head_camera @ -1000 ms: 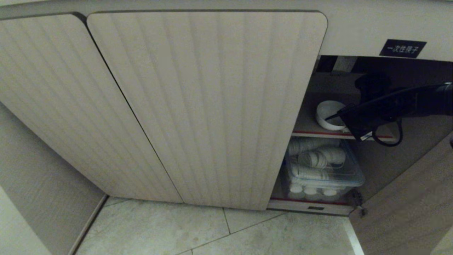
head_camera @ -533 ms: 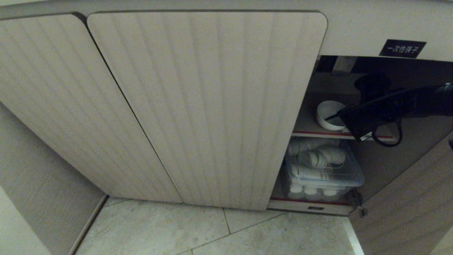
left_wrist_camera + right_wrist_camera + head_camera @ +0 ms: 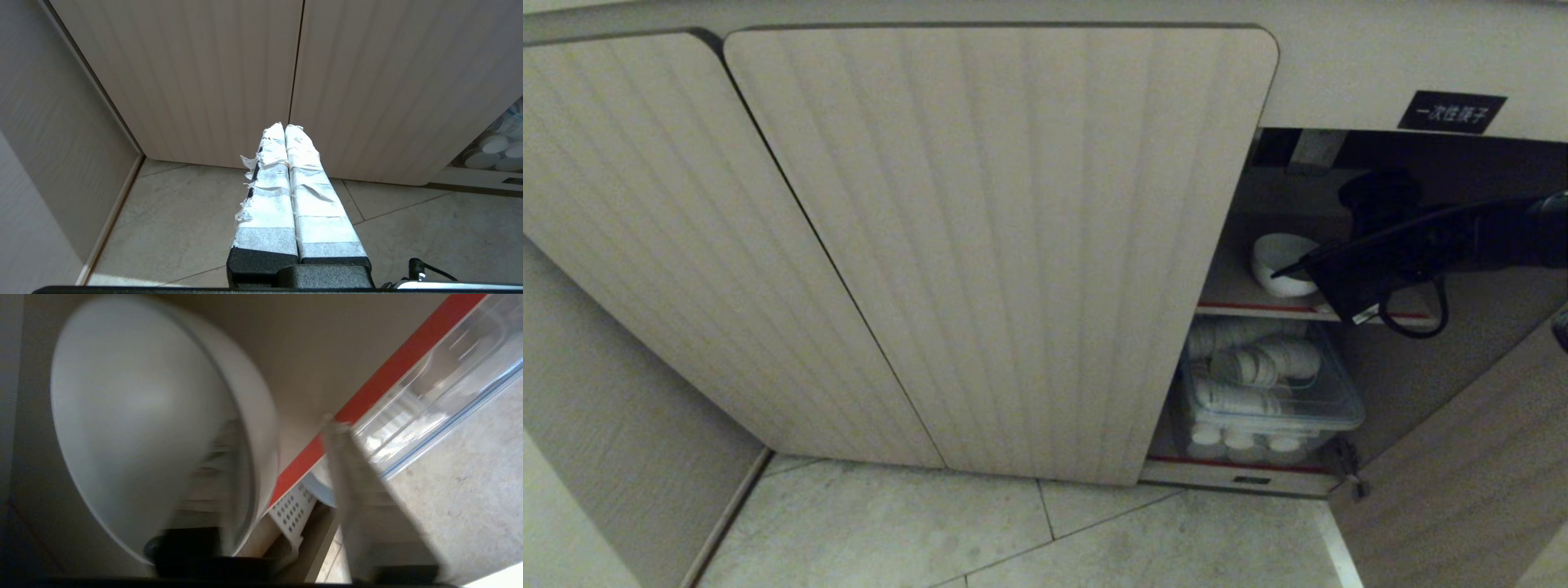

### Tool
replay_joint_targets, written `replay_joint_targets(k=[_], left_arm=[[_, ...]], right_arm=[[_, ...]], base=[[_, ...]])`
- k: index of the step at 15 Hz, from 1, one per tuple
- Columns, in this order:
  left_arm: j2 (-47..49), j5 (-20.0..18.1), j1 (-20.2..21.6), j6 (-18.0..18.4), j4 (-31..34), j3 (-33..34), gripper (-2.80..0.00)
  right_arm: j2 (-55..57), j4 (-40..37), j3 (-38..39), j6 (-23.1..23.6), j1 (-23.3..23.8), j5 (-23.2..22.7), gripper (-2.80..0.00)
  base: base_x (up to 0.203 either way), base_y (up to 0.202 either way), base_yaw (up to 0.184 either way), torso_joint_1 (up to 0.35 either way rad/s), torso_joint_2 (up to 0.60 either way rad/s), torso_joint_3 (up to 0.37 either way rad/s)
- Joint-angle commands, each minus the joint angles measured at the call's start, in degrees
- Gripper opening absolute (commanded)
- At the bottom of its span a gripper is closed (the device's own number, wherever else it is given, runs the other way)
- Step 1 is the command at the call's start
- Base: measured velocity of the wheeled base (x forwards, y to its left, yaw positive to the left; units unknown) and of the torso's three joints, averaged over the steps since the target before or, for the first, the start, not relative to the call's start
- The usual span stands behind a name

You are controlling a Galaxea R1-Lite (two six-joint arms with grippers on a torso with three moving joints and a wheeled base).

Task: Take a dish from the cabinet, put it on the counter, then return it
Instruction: Put it back into the cabinet

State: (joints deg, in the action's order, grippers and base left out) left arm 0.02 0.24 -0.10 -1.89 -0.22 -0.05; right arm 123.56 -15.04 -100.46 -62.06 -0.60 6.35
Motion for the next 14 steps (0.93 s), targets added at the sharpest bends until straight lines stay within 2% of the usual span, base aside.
replay_joint_targets(k=[1,10,14], left_arm=[[0.0,0.0,0.0,0.0,0.0,0.0,-2.80],[0.0,0.0,0.0,0.0,0.0,0.0,-2.80],[0.0,0.1,0.0,0.0,0.0,0.0,-2.80]], right_arm=[[0.2,0.5,0.0,-0.3,-0.1,0.7,0.00],[-0.5,2.6,0.1,0.3,-0.1,1.6,0.00],[-1.1,2.6,0.4,7.3,-0.1,2.6,0.00]], base=[[0.000,0.000,0.000,0.000,0.00,0.000],[0.000,0.000,0.000,0.000,0.00,0.000],[0.000,0.000,0.000,0.000,0.00,0.000]])
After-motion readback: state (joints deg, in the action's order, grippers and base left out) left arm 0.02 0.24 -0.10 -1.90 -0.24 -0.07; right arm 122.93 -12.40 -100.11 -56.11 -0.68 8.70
